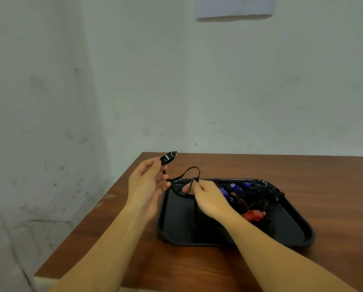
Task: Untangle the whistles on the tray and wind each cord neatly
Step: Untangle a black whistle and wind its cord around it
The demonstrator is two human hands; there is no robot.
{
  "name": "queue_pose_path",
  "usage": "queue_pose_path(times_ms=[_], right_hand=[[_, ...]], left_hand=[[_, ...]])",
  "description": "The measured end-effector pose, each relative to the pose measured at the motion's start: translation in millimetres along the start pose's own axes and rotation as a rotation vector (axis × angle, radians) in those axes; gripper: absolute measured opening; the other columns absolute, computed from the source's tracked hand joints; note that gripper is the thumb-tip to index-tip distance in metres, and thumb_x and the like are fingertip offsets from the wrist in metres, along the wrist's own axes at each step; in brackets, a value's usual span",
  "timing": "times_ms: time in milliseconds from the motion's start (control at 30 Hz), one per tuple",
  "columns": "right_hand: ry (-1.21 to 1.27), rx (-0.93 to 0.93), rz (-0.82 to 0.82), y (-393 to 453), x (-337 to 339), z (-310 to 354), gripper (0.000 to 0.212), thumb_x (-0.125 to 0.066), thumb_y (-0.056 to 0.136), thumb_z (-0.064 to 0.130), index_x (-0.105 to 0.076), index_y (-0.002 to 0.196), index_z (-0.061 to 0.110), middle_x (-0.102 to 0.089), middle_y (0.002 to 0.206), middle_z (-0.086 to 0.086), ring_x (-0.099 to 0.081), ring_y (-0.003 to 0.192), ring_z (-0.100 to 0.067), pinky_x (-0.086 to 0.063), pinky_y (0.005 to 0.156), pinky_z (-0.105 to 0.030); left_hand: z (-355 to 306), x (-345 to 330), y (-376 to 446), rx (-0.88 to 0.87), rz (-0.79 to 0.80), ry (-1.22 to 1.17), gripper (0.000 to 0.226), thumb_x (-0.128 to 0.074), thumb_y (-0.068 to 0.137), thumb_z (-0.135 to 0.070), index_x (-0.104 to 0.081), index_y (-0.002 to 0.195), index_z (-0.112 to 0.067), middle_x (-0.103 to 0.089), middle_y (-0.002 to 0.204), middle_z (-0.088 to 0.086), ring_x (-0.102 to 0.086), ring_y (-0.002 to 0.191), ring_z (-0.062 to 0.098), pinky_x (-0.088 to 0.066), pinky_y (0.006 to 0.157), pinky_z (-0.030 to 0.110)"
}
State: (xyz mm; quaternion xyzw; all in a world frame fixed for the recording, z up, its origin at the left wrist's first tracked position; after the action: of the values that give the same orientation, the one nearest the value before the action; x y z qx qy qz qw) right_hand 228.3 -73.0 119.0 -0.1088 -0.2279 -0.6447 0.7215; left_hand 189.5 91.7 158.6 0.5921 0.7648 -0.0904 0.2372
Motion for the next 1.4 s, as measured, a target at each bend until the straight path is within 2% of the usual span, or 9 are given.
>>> queue_pose_path(times_ms=[267,467,567,667,767,900,1033,1133,1400], right_hand=[[-0.194,-0.125,0.09,38.3,-27.7,-1.9,0.039,-0.035,0.106,0.031,-0.069,0.111,0.011,-0.07,0.113,-0.008,-0.064,0.103,-0.025,-0.049,0.095,-0.038],[-0.333,-0.174,-0.015,44.3,5.0,-4.5,0.028,-0.041,0.104,0.03,-0.058,0.098,0.009,-0.061,0.083,-0.005,-0.057,0.073,-0.021,-0.044,0.064,-0.032],[-0.215,-0.117,-0.084,35.4,38.1,16.6,0.018,-0.045,0.099,0.015,-0.063,0.093,0.014,-0.064,0.086,-0.004,-0.062,0.082,-0.028,-0.05,0.074,-0.036],[-0.115,-0.099,0.046,21.1,72.4,35.2,0.054,-0.036,0.093,-0.006,-0.051,0.14,0.018,-0.058,0.131,-0.004,-0.059,0.121,-0.025,-0.048,0.099,-0.042],[0.035,0.021,0.125,11.3,84.7,48.5,0.075,-0.038,0.087,-0.011,-0.043,0.147,0.034,-0.049,0.149,0.009,-0.053,0.129,-0.012,-0.044,0.11,-0.046],[0.319,0.243,0.218,6.5,56.9,59.4,0.049,-0.055,0.095,0.003,-0.059,0.128,0.038,-0.065,0.13,0.014,-0.056,0.126,-0.002,-0.047,0.101,-0.028],[0.369,0.309,0.082,11.5,39.0,49.7,0.018,-0.057,0.101,0.016,-0.071,0.109,0.024,-0.076,0.096,0.006,-0.071,0.08,-0.007,-0.058,0.077,-0.024],[0.191,0.319,-0.058,15.2,44.1,41.1,0.025,-0.048,0.105,0.025,-0.07,0.095,0.019,-0.068,0.07,0.007,-0.054,0.051,0.001,-0.042,0.054,-0.013],[-0.279,0.329,-0.107,27.7,50.7,20.0,0.033,-0.036,0.105,0.036,-0.064,0.091,0.025,-0.066,0.071,-0.002,-0.063,0.067,-0.017,-0.053,0.072,-0.041]], left_hand=[[-1.3,11.6,1.3,0.02,-0.017,0.049,0.014,-0.06,0.098,-0.016,-0.069,0.107,-0.011,-0.069,0.087,0.007,-0.058,0.065,0.015,-0.052,0.059,0.031],[-3.1,14.6,7.4,0.026,-0.022,0.064,0.014,-0.059,0.099,-0.015,-0.069,0.108,-0.011,-0.07,0.088,0.006,-0.057,0.06,0.013,-0.049,0.059,0.03],[-4.7,5.8,14.8,0.015,0.003,0.077,0.016,-0.059,0.099,-0.015,-0.069,0.109,-0.009,-0.072,0.086,0.005,-0.056,0.06,0.013,-0.049,0.056,0.028],[-7.8,-11.7,18.4,-0.008,0.05,0.103,0.015,-0.06,0.098,-0.016,-0.069,0.107,-0.008,-0.071,0.087,0.007,-0.056,0.059,0.012,-0.049,0.054,0.026],[-7.7,-31.2,20.0,-0.037,0.092,0.131,0.015,-0.062,0.097,-0.016,-0.07,0.106,-0.007,-0.071,0.088,0.008,-0.054,0.062,0.013,-0.048,0.055,0.027],[-2.8,-53.6,23.1,-0.034,0.194,0.093,0.017,-0.061,0.096,-0.012,-0.071,0.104,-0.001,-0.075,0.092,0.013,-0.06,0.069,0.018,-0.052,0.061,0.028],[5.8,-60.7,27.2,-0.035,0.206,0.101,0.018,-0.061,0.097,-0.01,-0.067,0.107,0.004,-0.073,0.099,0.026,-0.064,0.078,0.035,-0.055,0.072,0.043],[10.0,-56.2,37.3,-0.131,0.137,0.228,0.01,-0.058,0.098,-0.009,-0.061,0.106,-0.002,-0.075,0.088,0.016,-0.06,0.067,0.023,-0.051,0.059,0.037],[39.6,-50.2,50.1,-0.131,0.216,0.384,0.006,-0.055,0.1,-0.007,-0.057,0.105,-0.005,-0.073,0.078,0.007,-0.056,0.059,0.017,-0.051,0.054,0.029]])
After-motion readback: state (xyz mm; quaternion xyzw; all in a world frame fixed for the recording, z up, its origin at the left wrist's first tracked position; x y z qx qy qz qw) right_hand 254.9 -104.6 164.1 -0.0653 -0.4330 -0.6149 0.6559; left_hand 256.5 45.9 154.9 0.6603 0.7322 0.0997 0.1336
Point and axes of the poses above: each hand's wrist, its own y-axis towards the middle knuckle, its own x-axis out of the back of the hand, z = x × y, the point moved 4 cm from there along y, towards the middle knuckle
